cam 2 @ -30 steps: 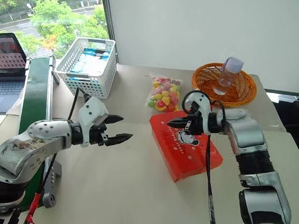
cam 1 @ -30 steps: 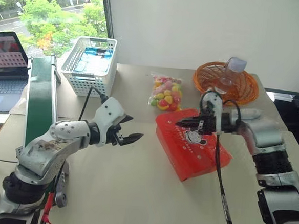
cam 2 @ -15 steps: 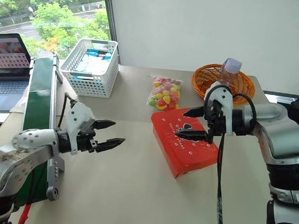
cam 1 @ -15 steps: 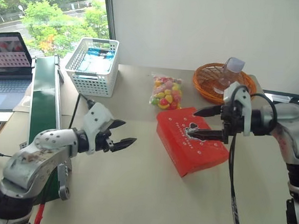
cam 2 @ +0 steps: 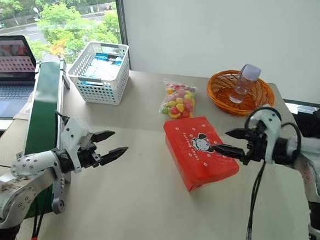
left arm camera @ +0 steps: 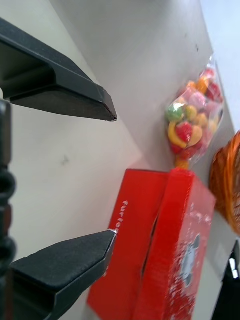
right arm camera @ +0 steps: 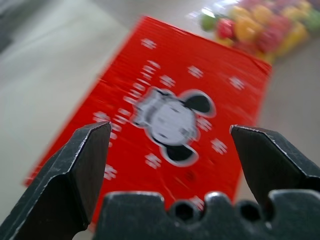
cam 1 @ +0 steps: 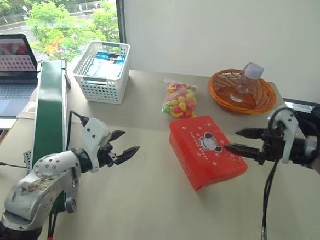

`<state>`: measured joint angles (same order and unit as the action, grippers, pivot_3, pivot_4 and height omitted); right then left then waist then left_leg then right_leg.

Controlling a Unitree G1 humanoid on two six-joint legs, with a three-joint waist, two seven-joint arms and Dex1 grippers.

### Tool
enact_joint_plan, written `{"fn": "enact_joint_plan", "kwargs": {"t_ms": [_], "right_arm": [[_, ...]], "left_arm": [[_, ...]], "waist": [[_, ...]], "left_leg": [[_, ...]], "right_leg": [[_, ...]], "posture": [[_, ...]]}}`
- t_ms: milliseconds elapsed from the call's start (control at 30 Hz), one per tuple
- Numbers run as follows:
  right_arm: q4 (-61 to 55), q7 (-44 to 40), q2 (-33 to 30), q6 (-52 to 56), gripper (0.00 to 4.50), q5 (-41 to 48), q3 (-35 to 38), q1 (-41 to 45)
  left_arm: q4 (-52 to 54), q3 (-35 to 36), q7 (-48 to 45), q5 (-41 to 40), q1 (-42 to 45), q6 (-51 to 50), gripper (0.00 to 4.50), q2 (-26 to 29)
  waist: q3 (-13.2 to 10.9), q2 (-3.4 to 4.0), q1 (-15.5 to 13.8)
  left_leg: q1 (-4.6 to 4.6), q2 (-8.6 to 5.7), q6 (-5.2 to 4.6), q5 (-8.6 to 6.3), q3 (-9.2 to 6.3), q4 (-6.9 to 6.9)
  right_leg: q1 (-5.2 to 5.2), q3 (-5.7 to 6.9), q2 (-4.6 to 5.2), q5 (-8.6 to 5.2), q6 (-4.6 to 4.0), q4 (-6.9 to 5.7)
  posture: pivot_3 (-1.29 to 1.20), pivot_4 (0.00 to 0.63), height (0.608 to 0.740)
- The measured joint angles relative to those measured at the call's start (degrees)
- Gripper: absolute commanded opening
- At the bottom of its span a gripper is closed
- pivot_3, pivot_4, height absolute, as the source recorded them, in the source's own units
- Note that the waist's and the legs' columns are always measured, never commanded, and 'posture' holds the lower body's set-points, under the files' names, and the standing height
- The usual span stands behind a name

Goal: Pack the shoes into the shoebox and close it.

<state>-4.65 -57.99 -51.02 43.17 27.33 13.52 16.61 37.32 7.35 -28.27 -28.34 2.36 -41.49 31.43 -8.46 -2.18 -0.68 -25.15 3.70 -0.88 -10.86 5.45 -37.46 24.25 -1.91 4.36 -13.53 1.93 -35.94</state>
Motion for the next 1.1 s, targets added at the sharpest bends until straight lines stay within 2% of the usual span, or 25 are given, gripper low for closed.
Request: {"fn": "enact_joint_plan", "kwargs": {"t_ms": [167, 300, 567, 700, 867, 1100], "right_arm": [[5.0, 8.1, 7.9, -8.5, 4.47, -1.9, 4.7, -4.5], [6.8, 12.0, 13.3, -14.0, 4.47, -2.4, 6.3, -7.8], [17.7, 24.1, 18.7, -28.4, 4.47, -7.7, 10.3, -8.8], [17.5, 26.2, 23.3, -31.9, 4.47, -8.3, 9.4, -11.7], [15.1, 27.9, 28.7, -33.9, 4.47, -8.6, 6.8, -15.3], [15.8, 29.2, 31.3, -36.2, 4.47, -9.9, 4.0, -14.2]], "left_arm": [[-2.4, -1.3, 6.4, 6.2, -1.6, 6.4, 3.69, -6.3], [-4.7, -3.6, 8.5, 10.4, -5.1, 11.3, 3.69, -8.6], [-14.1, -6.2, 14.1, 18.5, -6.8, 20.9, 3.69, -14.7], [-18.7, -7.1, 15.8, 21.6, -6.3, 25.6, 3.69, -16.6], [-22.6, -8.5, 16.6, 23.9, -9.9, 30.3, 3.69, -18.6], [-24.5, -9.7, 17.6, 25.2, -10.7, 33.0, 3.69, -20.8]], "waist": [[0.0, 0.02, 0.3], [0.0, 0.03, 0.4], [0.0, 0.04, 0.1], [0.0, 0.07, 0.4], [0.1, 0.21, 1.2], [0.1, 0.24, 1.6]], "left_leg": [[0.04, 0.03, 0.0, 0.0, -0.04, -0.13], [0.08, 0.03, 0.0, 0.0, -0.02, -0.19], [0.07, 0.03, 0.0, 0.0, 0.01, -0.26], [0.06, 0.06, -0.01, -0.02, 0.02, -0.22], [0.08, 0.08, 0.0, -0.02, 0.01, -0.23], [0.09, 0.1, 0.0, -0.03, 0.02, -0.23]], "right_leg": [[-0.01, -0.05, -0.1, 0.18, 0.24, -0.16], [-0.06, -0.09, -0.1, 0.15, 0.18, -0.17], [-0.07, -0.11, -0.08, 0.07, 0.01, -0.17], [-0.04, -0.14, -0.1, 0.21, 0.26, -0.16], [-0.06, -0.16, -0.07, 0.08, 0.0, -0.18], [-0.02, -0.16, -0.06, 0.1, -0.04, -0.18]], "posture": [[0.0, 0.15, 0.74], [0.0, 0.15, 0.74], [0.0, 0.15, 0.74], [0.0, 0.15, 0.74], [0.0, 0.15, 0.74], [0.0, 0.15, 0.74]]}}
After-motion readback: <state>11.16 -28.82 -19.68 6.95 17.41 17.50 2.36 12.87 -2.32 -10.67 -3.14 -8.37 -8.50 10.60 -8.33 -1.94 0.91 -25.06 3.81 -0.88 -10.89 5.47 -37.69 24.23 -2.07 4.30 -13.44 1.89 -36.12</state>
